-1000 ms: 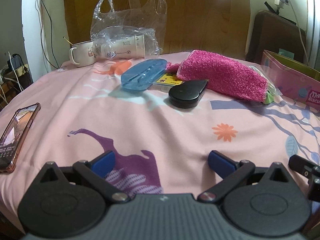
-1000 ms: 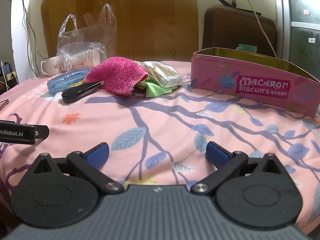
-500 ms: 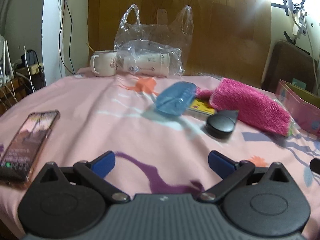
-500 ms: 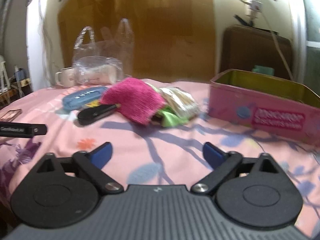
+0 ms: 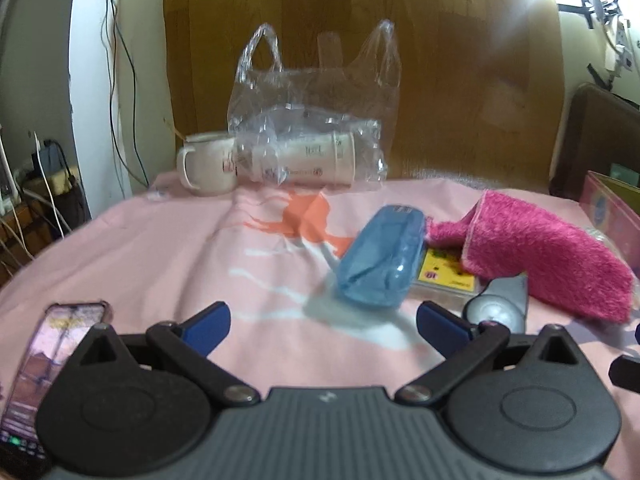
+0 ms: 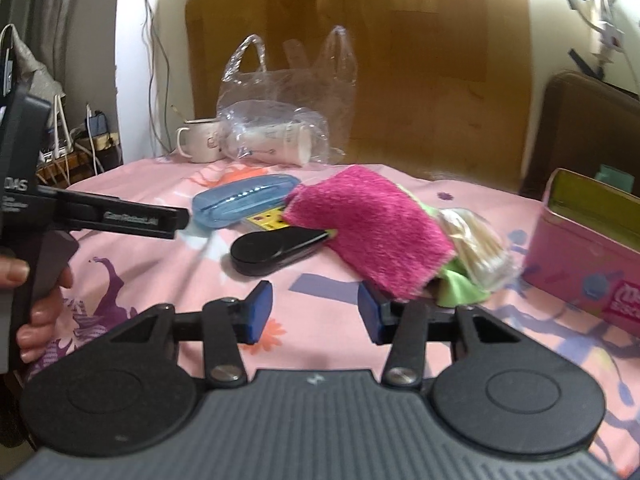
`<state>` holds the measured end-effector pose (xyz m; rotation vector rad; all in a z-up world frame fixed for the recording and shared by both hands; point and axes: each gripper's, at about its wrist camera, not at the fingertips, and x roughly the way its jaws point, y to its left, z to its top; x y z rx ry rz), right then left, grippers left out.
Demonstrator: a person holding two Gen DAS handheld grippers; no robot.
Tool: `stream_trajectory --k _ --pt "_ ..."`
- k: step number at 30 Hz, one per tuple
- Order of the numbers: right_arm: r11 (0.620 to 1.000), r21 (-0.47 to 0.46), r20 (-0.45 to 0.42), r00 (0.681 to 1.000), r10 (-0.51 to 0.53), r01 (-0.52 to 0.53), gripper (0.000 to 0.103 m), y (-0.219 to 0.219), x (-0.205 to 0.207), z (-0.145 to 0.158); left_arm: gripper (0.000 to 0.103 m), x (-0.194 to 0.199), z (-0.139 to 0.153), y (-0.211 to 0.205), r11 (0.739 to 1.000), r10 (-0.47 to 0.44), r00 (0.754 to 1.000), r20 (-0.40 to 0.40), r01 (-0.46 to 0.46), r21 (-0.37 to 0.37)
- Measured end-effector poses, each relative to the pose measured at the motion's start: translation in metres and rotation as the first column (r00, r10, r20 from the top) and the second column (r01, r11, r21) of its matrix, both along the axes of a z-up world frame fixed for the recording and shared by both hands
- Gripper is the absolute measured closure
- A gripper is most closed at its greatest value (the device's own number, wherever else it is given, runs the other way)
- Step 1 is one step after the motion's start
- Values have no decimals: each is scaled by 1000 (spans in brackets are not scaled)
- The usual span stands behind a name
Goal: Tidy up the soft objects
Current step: 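Reach the right tool to the blue plastic case and close on it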
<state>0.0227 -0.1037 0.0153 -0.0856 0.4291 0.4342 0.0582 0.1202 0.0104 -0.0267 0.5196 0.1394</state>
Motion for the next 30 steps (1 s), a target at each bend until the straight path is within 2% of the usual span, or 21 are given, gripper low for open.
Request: stream_trajectory --k 3,8,10,19,22,27,28,30 --pt "1000 -5 -2 1000 15 -15 53 6 6 -1 0 12 -7 8 999 -5 998 -55 2 -49" --pt "999 1 -15 999 41 -41 53 14 16 -2 0 13 -10 30 984 20 998 -67 -32 -176" --pt "999 -1 -14 998 55 -55 53 20 20 -1 0 12 -11 35 978 30 997 -64 -42 -206" --pt "992 6 6 992 126 -126 52 43 43 11 0 1 -6 35 976 55 998 6 -52 -212" --pt "989 42 -17 990 139 -139 52 51 62 15 0 -4 -5 46 960 96 995 35 -83 -266" --pt "984 131 -132 981 141 -124 51 70 103 16 0 -11 -5 67 916 200 978 63 -164 -365" --pt "982 146 -154 978 143 -121 49 76 110 15 0 -14 -5 70 908 219 973 74 -175 -380" --pt "979 167 -176 973 150 -120 34 88 117 13 0 -20 -4 73 897 255 961 107 -194 -398"
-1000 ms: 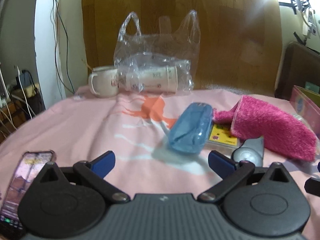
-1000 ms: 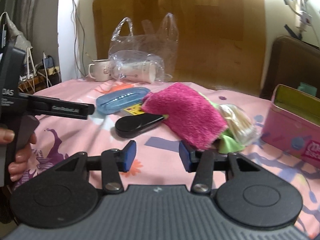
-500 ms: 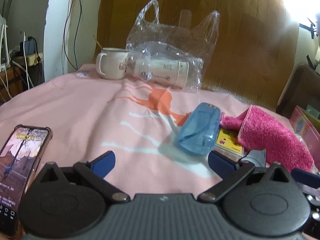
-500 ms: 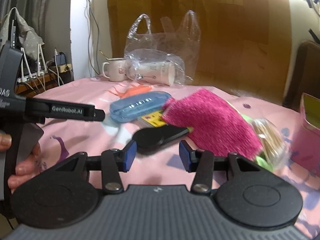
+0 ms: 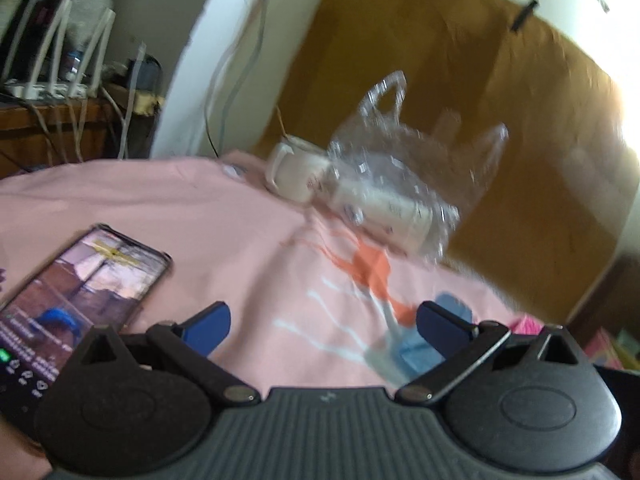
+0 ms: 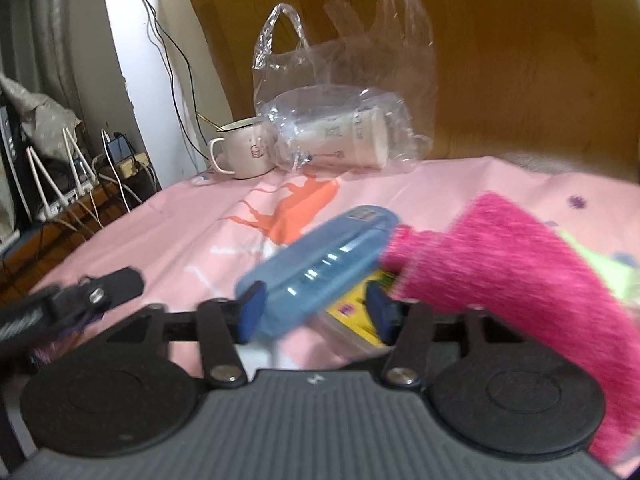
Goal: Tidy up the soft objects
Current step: 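Reach the right tool to the blue plastic case and close on it, then lift the blue case with the right tool toward the pink tin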
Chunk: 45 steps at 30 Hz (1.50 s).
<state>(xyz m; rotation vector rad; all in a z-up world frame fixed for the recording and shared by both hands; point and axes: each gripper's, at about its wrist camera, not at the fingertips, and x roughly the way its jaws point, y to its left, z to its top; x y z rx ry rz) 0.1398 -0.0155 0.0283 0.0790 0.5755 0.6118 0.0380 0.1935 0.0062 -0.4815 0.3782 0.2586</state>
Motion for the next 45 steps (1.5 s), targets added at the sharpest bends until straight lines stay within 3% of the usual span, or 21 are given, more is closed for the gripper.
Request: stream_trajectory --k 1,2,5,9,11,20,24,35,41,45 --pt "1000 -1 -1 1000 -1 1 23 7 2 -2 0 -3 1 1 1000 16 1000 19 -16 0" --pt "1000 -10 0 1000 -2 2 18 15 4 -4 0 -8 1 1 999 33 999 43 -33 2" --pt "998 -59 -15 1000 10 -10 17 36 15 -13 0 -19 4 -1 997 66 992 109 -69 20" --pt "989 -149 35 999 9 -4 16 55 23 -20 0 -30 6 -5 994 85 979 184 -95 48" --pt "981 -188 -3 999 36 -36 21 62 30 -24 0 -32 7 -7 994 84 975 204 -97 58" --pt "974 -214 22 996 87 -81 38 59 22 -21 0 -32 4 -8 995 67 976 207 -81 57" --pt "960 -237 35 986 165 -152 39 56 5 -20 0 -32 3 -8 995 69 976 204 -83 61" --pt "910 -287 52 943 328 -301 43 15 -64 -19 0 -19 3 -20 990 16 991 130 -34 138" --pt "892 -297 51 927 371 -340 46 -18 -97 -20 0 1 -1 -36 970 -135 991 14 129 204" --pt "888 -303 61 922 382 -348 48 -40 -113 -20 0 10 -5 -37 956 -234 971 -47 239 173"
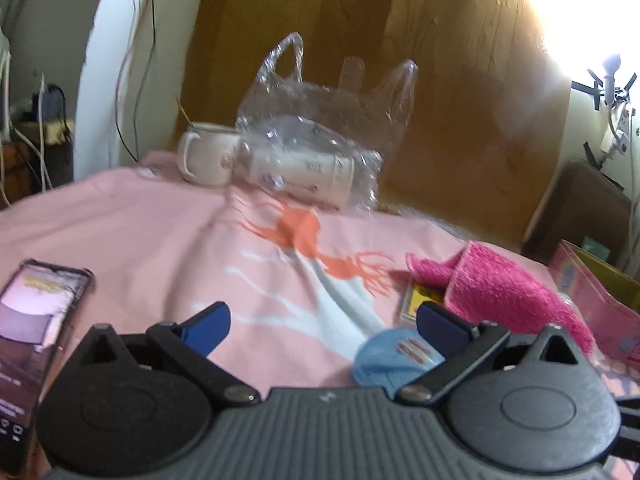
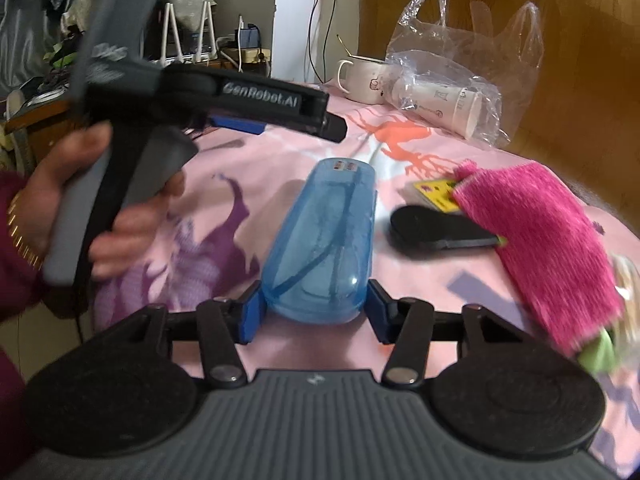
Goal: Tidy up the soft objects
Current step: 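Lift the blue case with the right tool toward the pink tin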
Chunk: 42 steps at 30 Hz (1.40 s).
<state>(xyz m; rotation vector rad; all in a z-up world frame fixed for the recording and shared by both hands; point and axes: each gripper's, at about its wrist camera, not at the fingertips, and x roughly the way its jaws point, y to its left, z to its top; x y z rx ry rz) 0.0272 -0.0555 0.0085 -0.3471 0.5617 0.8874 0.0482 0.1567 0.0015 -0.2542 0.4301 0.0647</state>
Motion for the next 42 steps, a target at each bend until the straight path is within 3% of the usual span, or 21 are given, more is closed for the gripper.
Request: stream_trajectory --k 5,12,17,19,23,28,33,35,37,42 --pt "1000 13 -9 1000 -10 10 48 -32 -14 -1 0 4 -4 4 999 -27 999 -44 25 -47" --pt "998 25 9 998 -57 57 48 -81 -32 -4 0 8 -2 -10 999 -34 994 -101 33 -13" --pt "983 32 29 983 -183 182 48 -125 -34 -6 0 5 -7 -27 993 -90 986 -140 77 -91" --pt "961 31 51 960 -276 274 48 -143 -32 -6 0 4 -8 -37 990 -111 983 -148 96 -108" --pt "884 77 51 884 -465 461 47 -184 -27 -7 0 4 -6 -59 982 -163 973 -162 145 -122" --pt "809 159 0 819 -574 567 47 -218 -30 -9 0 1 6 -88 971 -227 962 -150 212 -112" --pt "827 209 -6 847 -532 521 45 -211 -40 -9 0 3 19 -118 948 -315 941 -126 306 -83" --pt "841 219 -2 862 -507 495 37 -208 -41 -9 0 7 20 -129 938 -346 929 -134 337 -84" --pt "856 216 9 875 -484 471 35 -204 -37 -9 0 11 17 -138 931 -365 918 -155 355 -85" --pt "883 184 1 898 -440 432 27 -192 -18 -5 0 21 7 -162 880 -475 855 -206 458 -126"
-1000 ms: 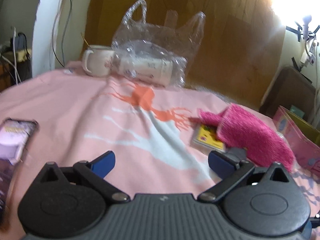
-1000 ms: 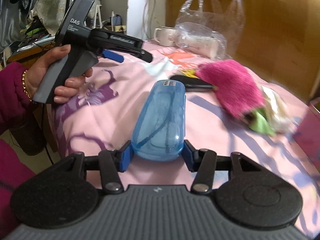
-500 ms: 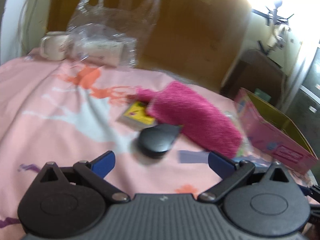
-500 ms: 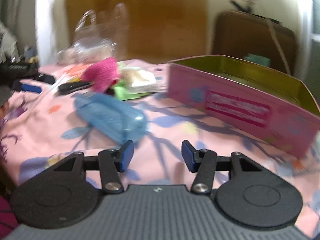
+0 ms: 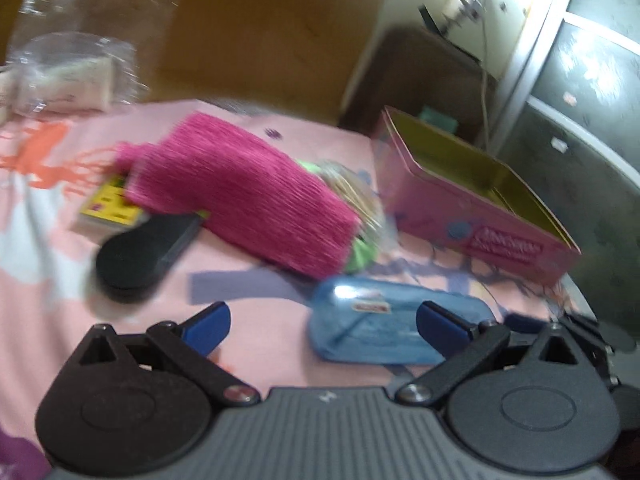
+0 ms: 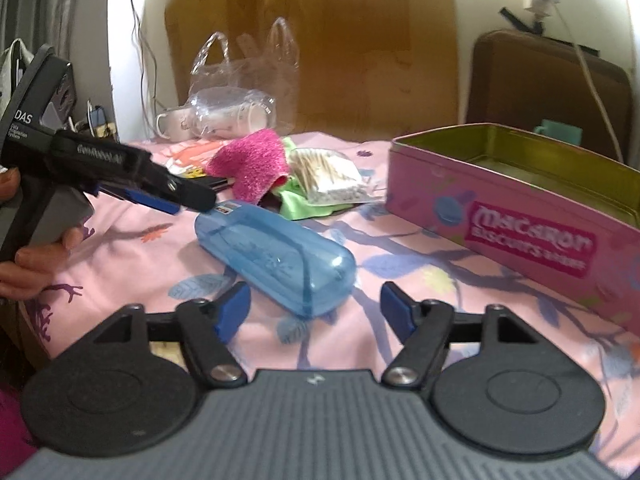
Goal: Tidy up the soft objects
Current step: 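Lift the blue case with the right tool toward the pink tin, then lower the blue case into the tin and open the right tool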
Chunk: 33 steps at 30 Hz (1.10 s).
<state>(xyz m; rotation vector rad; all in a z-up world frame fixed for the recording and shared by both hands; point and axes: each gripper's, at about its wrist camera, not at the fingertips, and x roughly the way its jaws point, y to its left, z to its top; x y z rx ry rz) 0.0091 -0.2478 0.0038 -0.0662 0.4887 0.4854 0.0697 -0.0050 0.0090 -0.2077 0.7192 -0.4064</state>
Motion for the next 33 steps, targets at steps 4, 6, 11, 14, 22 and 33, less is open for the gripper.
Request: stream_trajectory --k 4,6,11,14,22,33 --pt "999 -21 -52 998 44 -45 28 12 18 -3 1 10 -12 -18 998 -62 997 -49 62 -4" --pt "998 -41 -72 996 44 -47 38 20 24 -8 7 10 -15 -23 998 -70 997 -23 70 -2" --pt "998 -41 -28 999 41 -43 38 20 18 -4 8 2 -9 -34 996 -88 996 3 87 14" --pt "999 -27 10 1000 30 -30 38 14 13 5 7 4 -2 -34 997 -78 997 -8 78 -16" --pt "998 -15 146 988 -58 61 38 -18 10 37 7 10 40 -59 992 -125 987 101 128 -22" --pt "970 15 194 951 -242 244 38 -83 52 49 5 72 73 -156 970 -240 952 188 244 0"
